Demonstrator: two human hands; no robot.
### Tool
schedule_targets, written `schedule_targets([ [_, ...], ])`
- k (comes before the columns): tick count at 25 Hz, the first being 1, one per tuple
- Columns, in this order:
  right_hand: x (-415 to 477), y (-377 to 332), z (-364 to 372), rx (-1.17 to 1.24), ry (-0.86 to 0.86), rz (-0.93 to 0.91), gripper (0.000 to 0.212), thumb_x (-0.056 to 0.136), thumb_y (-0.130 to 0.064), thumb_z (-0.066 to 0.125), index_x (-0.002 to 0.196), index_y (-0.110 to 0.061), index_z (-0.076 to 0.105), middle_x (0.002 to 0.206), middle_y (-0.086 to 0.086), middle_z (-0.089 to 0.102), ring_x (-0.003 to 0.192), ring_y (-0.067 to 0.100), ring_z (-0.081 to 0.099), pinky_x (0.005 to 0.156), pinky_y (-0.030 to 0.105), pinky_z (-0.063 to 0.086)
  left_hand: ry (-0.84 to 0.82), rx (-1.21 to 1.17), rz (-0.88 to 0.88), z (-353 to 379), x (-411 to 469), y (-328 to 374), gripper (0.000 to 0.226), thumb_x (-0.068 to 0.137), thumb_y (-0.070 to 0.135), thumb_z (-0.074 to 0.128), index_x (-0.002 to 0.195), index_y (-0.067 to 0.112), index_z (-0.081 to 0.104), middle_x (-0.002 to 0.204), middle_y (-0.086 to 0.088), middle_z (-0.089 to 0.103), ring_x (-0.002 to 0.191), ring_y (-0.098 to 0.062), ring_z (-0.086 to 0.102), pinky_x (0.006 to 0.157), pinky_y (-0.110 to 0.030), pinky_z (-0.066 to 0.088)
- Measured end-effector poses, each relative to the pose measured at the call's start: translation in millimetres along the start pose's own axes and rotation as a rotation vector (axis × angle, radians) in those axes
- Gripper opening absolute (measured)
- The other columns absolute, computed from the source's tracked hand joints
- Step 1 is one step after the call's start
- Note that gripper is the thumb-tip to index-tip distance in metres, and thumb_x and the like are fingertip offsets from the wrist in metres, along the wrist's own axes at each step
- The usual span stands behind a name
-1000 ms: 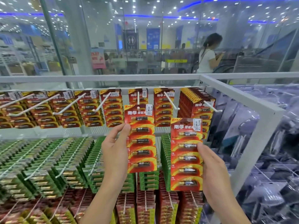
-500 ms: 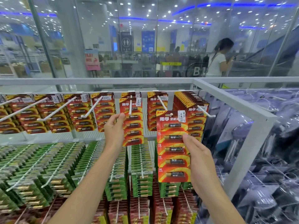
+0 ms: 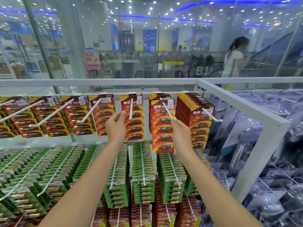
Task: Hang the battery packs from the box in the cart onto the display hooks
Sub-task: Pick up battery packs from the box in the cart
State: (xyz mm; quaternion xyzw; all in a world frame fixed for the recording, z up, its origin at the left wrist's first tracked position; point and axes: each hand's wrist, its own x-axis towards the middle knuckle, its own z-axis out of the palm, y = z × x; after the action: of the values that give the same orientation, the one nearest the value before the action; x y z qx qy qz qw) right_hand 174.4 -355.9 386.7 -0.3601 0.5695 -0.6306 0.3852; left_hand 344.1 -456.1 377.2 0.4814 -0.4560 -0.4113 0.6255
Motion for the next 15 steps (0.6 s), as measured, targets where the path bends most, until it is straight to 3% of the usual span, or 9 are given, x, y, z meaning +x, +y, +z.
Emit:
schedule_targets([
  [2, 24, 4, 9, -0.029, 0.033, -0.033, 0.033, 0.108, -0.038, 0.047, 0.095, -0.025, 0.075, 0.073, 0.002, 0.071, 0.066, 0.014, 0.068, 0.066, 0.037, 0.06, 0.023, 0.023, 0.015, 4, 1, 2, 0.016, 0.108, 0.016, 0.053, 0.101, 0.025, 0.065, 0.089, 0.016, 0.063, 0.079, -0.001, 0.06, 0.058, -0.015, 0.05],
  [4, 41, 6, 14, -0.071, 0.066, -0.053, 0.032, 0.11, -0.034, 0.044, 0.097, -0.022, 0.071, 0.057, -0.01, 0.056, 0.048, 0.002, 0.051, 0.047, 0.019, 0.041, 0.028, 0.056, 0.027, 7, 7, -2, 0.016, 0.107, 0.013, 0.053, 0.106, 0.024, 0.065, 0.089, 0.018, 0.06, 0.083, -0.001, 0.058, 0.06, -0.016, 0.046],
  [9, 60, 11, 15, -0.106, 0.093, -0.065, 0.032, 0.111, -0.029, 0.044, 0.095, -0.018, 0.07, 0.061, -0.009, 0.058, 0.042, -0.002, 0.054, 0.039, 0.015, 0.036, 0.026, 0.109, 0.037, 6, 13, -5, 0.019, 0.107, 0.01, 0.054, 0.109, 0.025, 0.065, 0.092, 0.019, 0.061, 0.085, 0.0, 0.059, 0.062, -0.016, 0.045],
  [12, 62, 17, 14, -0.077, 0.095, -0.048, 0.03, 0.108, -0.034, 0.049, 0.103, -0.014, 0.071, 0.073, -0.003, 0.072, 0.062, 0.007, 0.071, 0.055, 0.025, 0.055, 0.026, 0.122, 0.054, 3, 12, -7, 0.018, 0.106, 0.011, 0.055, 0.109, 0.025, 0.066, 0.093, 0.014, 0.064, 0.085, -0.012, 0.065, 0.058, -0.014, 0.047],
  [15, 56, 31, 10, -0.103, 0.102, -0.047, 0.027, 0.106, -0.039, 0.051, 0.116, -0.021, 0.069, 0.104, 0.0, 0.075, 0.098, 0.023, 0.074, 0.086, 0.043, 0.061, 0.015, 0.124, 0.073, -3, 7, -16, 0.009, 0.103, 0.027, 0.062, 0.107, 0.033, 0.067, 0.101, 0.004, 0.072, 0.103, -0.034, 0.068, 0.072, -0.033, 0.049],
])
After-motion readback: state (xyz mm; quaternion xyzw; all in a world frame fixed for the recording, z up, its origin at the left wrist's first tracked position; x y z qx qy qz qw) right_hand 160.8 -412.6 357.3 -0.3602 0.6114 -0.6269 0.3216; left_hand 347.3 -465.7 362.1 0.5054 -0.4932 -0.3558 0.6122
